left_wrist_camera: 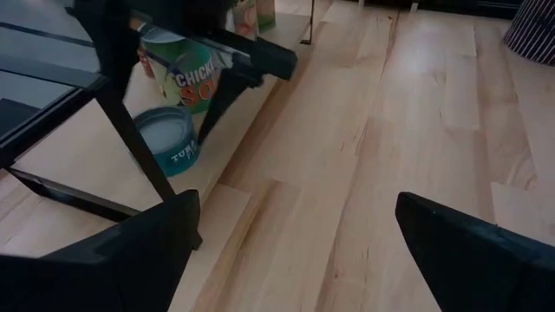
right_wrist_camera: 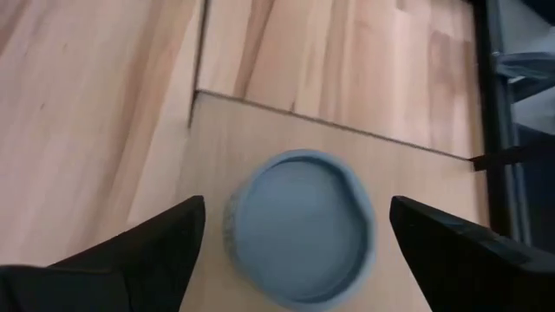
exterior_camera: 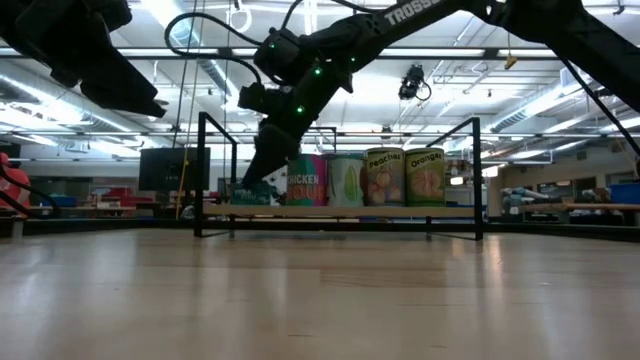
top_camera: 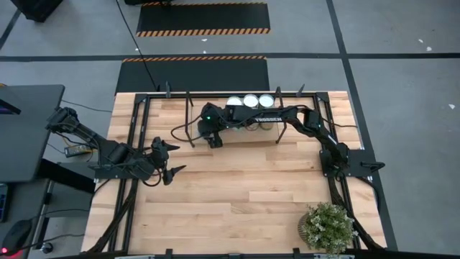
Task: Pick and place cans onto a shelf
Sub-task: Put the canned tuna on the shelf
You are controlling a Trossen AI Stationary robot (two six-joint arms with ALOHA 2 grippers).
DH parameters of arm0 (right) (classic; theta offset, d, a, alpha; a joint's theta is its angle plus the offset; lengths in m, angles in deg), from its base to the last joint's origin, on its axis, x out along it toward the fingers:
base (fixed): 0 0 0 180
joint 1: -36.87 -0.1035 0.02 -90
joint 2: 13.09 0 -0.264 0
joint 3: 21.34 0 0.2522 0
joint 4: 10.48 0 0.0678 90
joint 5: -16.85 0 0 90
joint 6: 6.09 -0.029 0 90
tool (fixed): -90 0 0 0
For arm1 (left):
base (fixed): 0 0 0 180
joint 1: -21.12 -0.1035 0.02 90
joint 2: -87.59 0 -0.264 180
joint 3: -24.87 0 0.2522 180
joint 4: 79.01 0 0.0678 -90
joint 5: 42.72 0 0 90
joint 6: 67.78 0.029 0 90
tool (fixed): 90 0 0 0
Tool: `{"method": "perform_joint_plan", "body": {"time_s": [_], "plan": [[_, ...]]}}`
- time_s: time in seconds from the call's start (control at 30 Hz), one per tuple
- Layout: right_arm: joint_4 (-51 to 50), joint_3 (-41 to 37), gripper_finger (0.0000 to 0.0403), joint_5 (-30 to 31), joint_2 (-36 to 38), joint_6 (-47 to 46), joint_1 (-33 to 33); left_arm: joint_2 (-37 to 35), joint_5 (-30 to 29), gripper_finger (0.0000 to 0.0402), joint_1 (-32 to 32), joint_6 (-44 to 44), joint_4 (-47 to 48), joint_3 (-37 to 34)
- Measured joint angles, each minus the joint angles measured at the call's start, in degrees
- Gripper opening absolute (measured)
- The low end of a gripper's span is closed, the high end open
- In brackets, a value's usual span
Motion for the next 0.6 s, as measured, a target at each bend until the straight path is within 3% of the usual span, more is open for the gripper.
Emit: {"method": "perform_joint_plan", "body": {"time_s": [0.37, 0.6], "plan": [[-3.42, 5.82, 0.0375, 0.67, 0.02, -0.95, -1.13, 0.02, 1.21, 0.0396, 0.0, -0.59, 0.19, 0.02], [-3.24, 6.34, 0.0374, 7.51, -1.41, -2.74, -3.9, 0.02, 3.22, 0.0396, 0.0, -0.83, 0.19, 0.02]]}}
